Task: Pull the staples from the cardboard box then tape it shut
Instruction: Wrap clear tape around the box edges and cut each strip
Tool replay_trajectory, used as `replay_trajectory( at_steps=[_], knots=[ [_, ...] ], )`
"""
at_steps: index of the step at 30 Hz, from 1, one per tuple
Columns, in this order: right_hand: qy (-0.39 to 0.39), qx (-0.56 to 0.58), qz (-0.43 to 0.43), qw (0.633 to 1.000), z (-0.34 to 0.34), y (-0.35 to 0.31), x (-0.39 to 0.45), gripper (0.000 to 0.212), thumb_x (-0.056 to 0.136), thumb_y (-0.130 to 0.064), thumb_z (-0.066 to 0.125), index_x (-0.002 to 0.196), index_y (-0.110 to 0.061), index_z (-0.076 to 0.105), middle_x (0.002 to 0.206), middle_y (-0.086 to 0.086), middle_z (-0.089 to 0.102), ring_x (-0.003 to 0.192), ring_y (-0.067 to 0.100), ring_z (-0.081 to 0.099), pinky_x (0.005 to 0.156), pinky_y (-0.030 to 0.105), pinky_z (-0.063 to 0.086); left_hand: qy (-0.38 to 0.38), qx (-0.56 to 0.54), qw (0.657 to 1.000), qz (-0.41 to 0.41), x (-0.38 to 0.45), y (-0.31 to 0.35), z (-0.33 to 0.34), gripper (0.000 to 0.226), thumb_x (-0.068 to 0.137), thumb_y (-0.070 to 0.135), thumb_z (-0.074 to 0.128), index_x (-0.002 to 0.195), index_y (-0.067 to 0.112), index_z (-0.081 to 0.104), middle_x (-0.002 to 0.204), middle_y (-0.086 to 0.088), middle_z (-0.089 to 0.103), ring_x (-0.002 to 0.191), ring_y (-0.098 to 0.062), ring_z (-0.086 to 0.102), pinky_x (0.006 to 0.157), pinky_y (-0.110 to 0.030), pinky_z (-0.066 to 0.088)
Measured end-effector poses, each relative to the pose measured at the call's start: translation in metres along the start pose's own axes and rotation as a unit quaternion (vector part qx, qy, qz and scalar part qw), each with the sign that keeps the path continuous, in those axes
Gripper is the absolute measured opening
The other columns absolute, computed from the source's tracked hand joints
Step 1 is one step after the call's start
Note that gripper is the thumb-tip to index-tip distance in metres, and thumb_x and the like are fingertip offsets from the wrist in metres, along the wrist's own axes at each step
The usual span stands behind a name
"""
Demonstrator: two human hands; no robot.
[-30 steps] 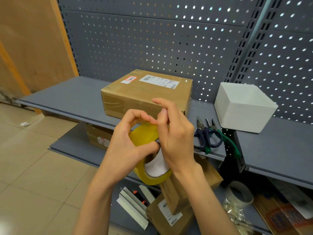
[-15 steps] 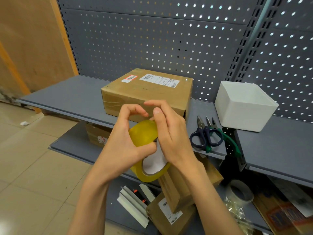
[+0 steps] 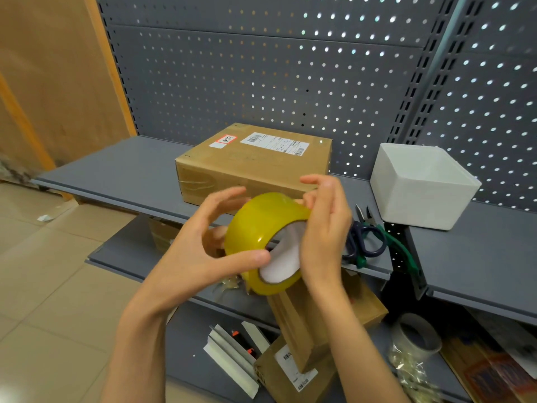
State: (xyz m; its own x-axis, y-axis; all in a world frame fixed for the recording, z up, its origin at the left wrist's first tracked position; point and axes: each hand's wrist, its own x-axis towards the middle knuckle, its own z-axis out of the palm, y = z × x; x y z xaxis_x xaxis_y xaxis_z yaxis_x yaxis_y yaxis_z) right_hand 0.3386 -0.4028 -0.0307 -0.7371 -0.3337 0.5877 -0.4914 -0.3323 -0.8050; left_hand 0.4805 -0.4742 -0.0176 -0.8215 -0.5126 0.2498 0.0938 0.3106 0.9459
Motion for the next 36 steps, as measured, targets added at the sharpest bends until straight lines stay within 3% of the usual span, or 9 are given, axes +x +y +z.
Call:
replay_trajectory(
  at_steps=[3, 6, 10, 13, 15, 22, 26, 30, 36],
  knots=[
    [0.049, 0.01, 0.038, 0.998, -0.004, -0.002, 0.012, 0.031, 0.102, -0.008, 0.03, 0.089, -0.01, 0.058, 0.067, -0.009, 0.045, 0.059, -0.005, 0.042, 0.059, 0.008, 0.036, -0.071, 0.002, 0.997, -0.009, -0.001, -0.002, 0.002, 0.071, 0.061, 0.036, 0.083, 0.124, 0.028, 0.052, 0.118, 0.008, 0.065, 0.107, -0.013, 0.063, 0.085, -0.018, 0.049],
    [0.076, 0.018, 0.082, 0.994, -0.003, 0.001, 0.013, 0.032, 0.101, -0.012, 0.032, 0.083, -0.01, 0.058, 0.068, -0.007, 0.047, 0.062, -0.003, 0.043, 0.061, 0.01, 0.036, -0.034, -0.001, 0.999, 0.007, 0.004, -0.005, 0.013, 0.06, 0.065, 0.022, 0.081, 0.119, 0.027, 0.054, 0.11, 0.01, 0.068, 0.104, -0.01, 0.063, 0.082, -0.017, 0.05],
    [0.057, 0.046, 0.134, 0.988, -0.002, 0.005, 0.012, 0.03, 0.09, -0.029, 0.036, 0.069, -0.014, 0.053, 0.066, 0.0, 0.046, 0.064, 0.007, 0.043, 0.061, 0.026, 0.036, 0.007, -0.032, 0.998, 0.051, 0.007, -0.005, 0.018, 0.05, 0.063, 0.027, 0.077, 0.11, 0.027, 0.06, 0.099, 0.009, 0.069, 0.092, -0.009, 0.066, 0.074, -0.016, 0.051],
    [0.011, 0.005, 0.073, 0.997, -0.005, 0.003, 0.011, 0.03, 0.091, -0.028, 0.036, 0.065, -0.02, 0.048, 0.065, -0.007, 0.047, 0.066, 0.009, 0.044, 0.063, 0.028, 0.036, 0.034, -0.065, 0.995, 0.074, 0.007, 0.0, 0.015, 0.051, 0.059, 0.038, 0.081, 0.107, 0.038, 0.064, 0.099, 0.009, 0.069, 0.089, -0.007, 0.066, 0.071, -0.016, 0.051],
    [-0.037, -0.009, 0.022, 0.999, -0.005, 0.0, 0.009, 0.031, 0.095, -0.029, 0.037, 0.066, -0.025, 0.044, 0.062, -0.012, 0.044, 0.064, 0.009, 0.041, 0.061, 0.026, 0.034, 0.05, -0.039, 0.995, 0.077, 0.007, 0.004, 0.013, 0.053, 0.055, 0.044, 0.081, 0.105, 0.036, 0.064, 0.097, 0.01, 0.069, 0.088, -0.007, 0.065, 0.068, -0.015, 0.051],
    [-0.104, -0.041, -0.123, 0.986, 0.002, -0.022, 0.008, 0.031, 0.095, -0.024, 0.039, 0.065, -0.018, 0.041, 0.063, -0.011, 0.039, 0.063, 0.012, 0.039, 0.062, 0.02, 0.031, 0.057, 0.004, 0.998, 0.041, 0.008, 0.007, 0.02, 0.045, 0.055, 0.036, 0.075, 0.098, 0.027, 0.065, 0.089, 0.003, 0.069, 0.079, -0.009, 0.065, 0.065, -0.019, 0.052],
    [-0.085, -0.095, -0.235, 0.964, 0.008, -0.026, 0.001, 0.038, 0.093, -0.017, 0.047, 0.056, -0.01, 0.044, 0.056, -0.005, 0.038, 0.059, 0.013, 0.033, 0.061, 0.018, 0.029, 0.072, 0.032, 0.997, 0.022, 0.01, 0.007, 0.021, 0.04, 0.05, 0.029, 0.073, 0.088, 0.019, 0.067, 0.07, 0.001, 0.066, 0.061, -0.007, 0.059, 0.055, -0.023, 0.05],
    [-0.034, -0.091, -0.281, 0.955, 0.008, -0.02, 0.002, 0.046, 0.095, -0.017, 0.046, 0.05, -0.005, 0.046, 0.058, -0.007, 0.034, 0.054, 0.014, 0.031, 0.057, 0.021, 0.027, 0.063, 0.015, 0.998, 0.007, 0.008, 0.009, 0.019, 0.042, 0.05, 0.03, 0.077, 0.089, 0.017, 0.068, 0.067, -0.002, 0.066, 0.057, -0.009, 0.061, 0.055, -0.029, 0.053],
    [-0.013, -0.083, -0.295, 0.952, 0.006, -0.019, 0.006, 0.047, 0.095, -0.018, 0.045, 0.049, -0.011, 0.04, 0.057, -0.008, 0.03, 0.05, 0.016, 0.027, 0.054, 0.022, 0.024, -0.026, -0.036, 0.999, -0.012, 0.006, 0.008, 0.016, 0.055, 0.053, 0.027, 0.081, 0.105, 0.016, 0.065, 0.096, -0.01, 0.07, 0.088, -0.027, 0.067, 0.077, -0.04, 0.056]
  ],
)
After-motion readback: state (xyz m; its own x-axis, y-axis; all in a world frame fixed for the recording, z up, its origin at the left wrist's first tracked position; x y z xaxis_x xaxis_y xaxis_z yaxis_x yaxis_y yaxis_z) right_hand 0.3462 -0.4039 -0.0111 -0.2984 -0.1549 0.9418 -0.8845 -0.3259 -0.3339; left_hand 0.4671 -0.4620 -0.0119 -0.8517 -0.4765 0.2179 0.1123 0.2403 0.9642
